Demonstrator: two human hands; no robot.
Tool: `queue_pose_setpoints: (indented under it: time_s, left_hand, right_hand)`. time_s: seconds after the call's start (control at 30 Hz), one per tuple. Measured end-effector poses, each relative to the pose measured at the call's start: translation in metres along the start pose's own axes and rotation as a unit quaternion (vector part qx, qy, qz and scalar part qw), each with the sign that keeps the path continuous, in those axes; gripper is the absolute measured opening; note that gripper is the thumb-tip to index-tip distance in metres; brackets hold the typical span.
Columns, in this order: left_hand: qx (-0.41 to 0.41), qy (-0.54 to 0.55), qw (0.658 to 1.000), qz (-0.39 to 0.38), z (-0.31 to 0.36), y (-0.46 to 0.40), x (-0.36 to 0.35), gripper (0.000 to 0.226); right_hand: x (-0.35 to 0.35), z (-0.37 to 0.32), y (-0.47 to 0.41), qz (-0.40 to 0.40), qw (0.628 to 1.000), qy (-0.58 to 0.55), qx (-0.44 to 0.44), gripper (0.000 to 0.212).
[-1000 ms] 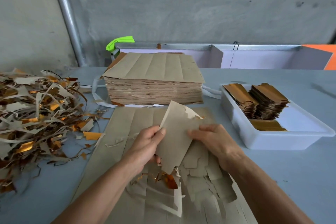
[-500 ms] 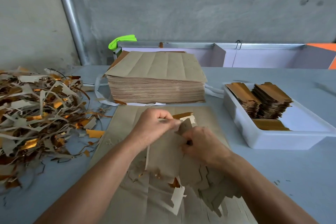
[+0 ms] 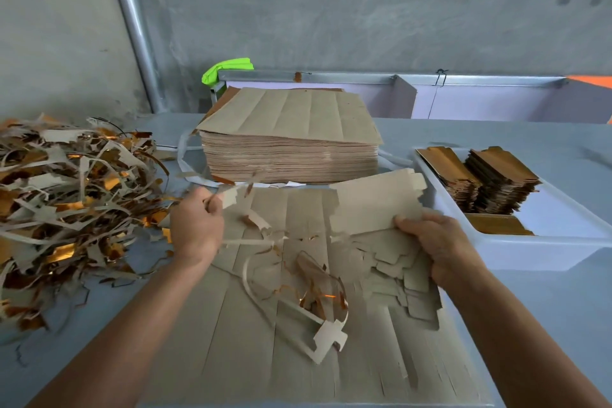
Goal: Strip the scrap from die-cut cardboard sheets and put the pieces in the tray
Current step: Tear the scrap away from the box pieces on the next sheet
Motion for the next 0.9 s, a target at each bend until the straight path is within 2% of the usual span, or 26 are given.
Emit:
queue_pose_setpoints:
  time_s: [0.1, 0.27, 0.33, 0.4, 0.43, 0.5, 0.57, 0.63, 0.7, 0.77, 0.83, 0.9]
  left_hand:
    - [-0.063, -0.063, 0.995, -0.042, 0.007, 0.006, 0.000, 0.025]
    - [-0.140, -0.201, 0.966, -0.083, 0.005, 0.009, 0.007, 0.017]
    - [-0.130, -0.203, 0.967, -0.082, -0.003, 0.007, 0.010, 0.016]
    - [-0.112, -0.161, 0.977, -0.082, -0.005, 0.006, 0.011, 0.013]
    - [-0.104, -0.134, 0.981, -0.098, -0.002, 0.007, 0.008, 0.018]
    - [-0.093, -0.093, 0.979, -0.155, 0.015, 0.013, -0.005, 0.056]
    - [-0.125, -0.041, 0.975, -0.179, 0.044, 0.022, -0.013, 0.084]
    - [-0.134, 0.038, 0.965, -0.222, 0.071, 0.033, -0.026, 0.091]
    - [-0.069, 0.148, 0.939, -0.302, 0.085, 0.045, -0.044, 0.076]
    - [0.029, 0.272, 0.898, -0.343, 0.090, 0.058, -0.058, 0.042]
    - [0.098, 0.323, 0.878, -0.339, 0.086, 0.064, -0.066, 0.018]
    - [0.117, 0.324, 0.874, -0.343, 0.080, 0.067, -0.069, 0.008]
  right_hand:
    - [0.002, -0.005, -0.003, 0.017, 0.999, -0.035, 0.017, 0.006]
    - [0.015, -0.011, -0.009, 0.055, 0.996, -0.064, 0.029, 0.005]
    - [0.020, -0.011, -0.011, 0.061, 0.996, -0.065, 0.032, 0.005]
    - [0.019, -0.010, -0.011, 0.043, 0.997, -0.056, 0.034, 0.005]
    - [0.016, -0.010, -0.010, 0.030, 0.998, -0.052, 0.034, 0.005]
    - [0.007, -0.009, -0.009, 0.000, 0.998, -0.042, 0.039, 0.006]
    - [-0.005, -0.009, -0.006, -0.032, 0.998, -0.026, 0.040, 0.006]
    - [-0.017, -0.008, -0.001, -0.072, 0.996, -0.018, 0.039, 0.004]
    - [-0.027, -0.008, 0.004, -0.105, 0.993, -0.018, 0.052, 0.013]
    - [-0.032, -0.009, 0.009, -0.119, 0.990, -0.028, 0.071, 0.024]
    - [-0.031, -0.009, 0.010, -0.103, 0.990, -0.048, 0.084, 0.021]
    - [-0.026, -0.007, 0.008, -0.081, 0.991, -0.067, 0.083, 0.012]
Point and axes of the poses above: each hand's wrist, its own y-axis away from the middle knuckle, its own x-axis out of the back of the hand, z = x × y, the point moved 6 cm from there along -y, towards the middle knuckle, and after that the axes turned 8 degrees about -x, right-handed, at the moved point
